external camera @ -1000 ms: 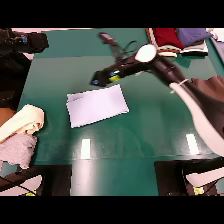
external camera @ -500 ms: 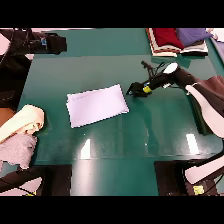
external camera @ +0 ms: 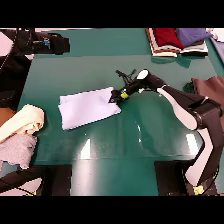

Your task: Fold the shirts.

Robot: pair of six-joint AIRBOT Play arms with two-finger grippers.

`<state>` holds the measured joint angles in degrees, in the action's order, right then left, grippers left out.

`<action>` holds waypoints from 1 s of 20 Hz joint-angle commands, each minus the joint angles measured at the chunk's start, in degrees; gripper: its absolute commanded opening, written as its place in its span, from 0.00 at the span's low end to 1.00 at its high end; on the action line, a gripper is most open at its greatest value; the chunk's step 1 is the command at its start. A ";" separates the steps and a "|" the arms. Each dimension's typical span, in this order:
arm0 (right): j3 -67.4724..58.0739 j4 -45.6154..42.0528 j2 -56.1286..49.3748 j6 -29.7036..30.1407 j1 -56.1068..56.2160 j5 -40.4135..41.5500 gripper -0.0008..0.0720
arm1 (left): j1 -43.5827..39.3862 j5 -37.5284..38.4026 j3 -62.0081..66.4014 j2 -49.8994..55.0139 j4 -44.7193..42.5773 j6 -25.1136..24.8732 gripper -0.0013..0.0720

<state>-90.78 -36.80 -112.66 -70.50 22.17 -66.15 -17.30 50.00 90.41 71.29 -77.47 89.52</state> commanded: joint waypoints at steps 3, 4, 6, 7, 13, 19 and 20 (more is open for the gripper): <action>-8.28 0.59 0.55 -0.11 -1.51 0.39 0.04 | -4.24 0.35 0.00 0.02 0.24 -0.04 0.05; -8.20 0.46 2.60 -0.13 -4.26 0.37 0.04 | -6.10 0.33 0.00 0.02 -0.46 -0.04 0.05; -8.15 -4.74 7.30 -2.29 -11.13 -1.36 0.04 | -9.07 -0.09 0.00 0.02 -0.70 -0.79 0.05; -8.15 -9.14 9.77 -4.26 -14.80 -2.47 0.04 | -10.08 -0.07 0.00 0.02 -0.72 -1.62 0.05; -8.17 -23.19 21.51 -8.66 -41.88 -7.87 0.04 | -11.17 -1.31 0.00 0.02 -0.46 -1.51 0.05; -8.17 -22.62 22.77 -12.11 -61.99 -7.96 0.04 | -11.17 -3.06 0.00 0.02 -0.31 -0.85 0.05; -8.26 -22.62 22.77 -12.11 -63.04 -7.28 0.04 | -11.17 -3.08 0.00 0.02 -0.31 -0.85 0.05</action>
<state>-98.91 -58.94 -90.52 -81.49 -33.95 -73.93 -28.45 47.48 90.41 71.29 -77.84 88.23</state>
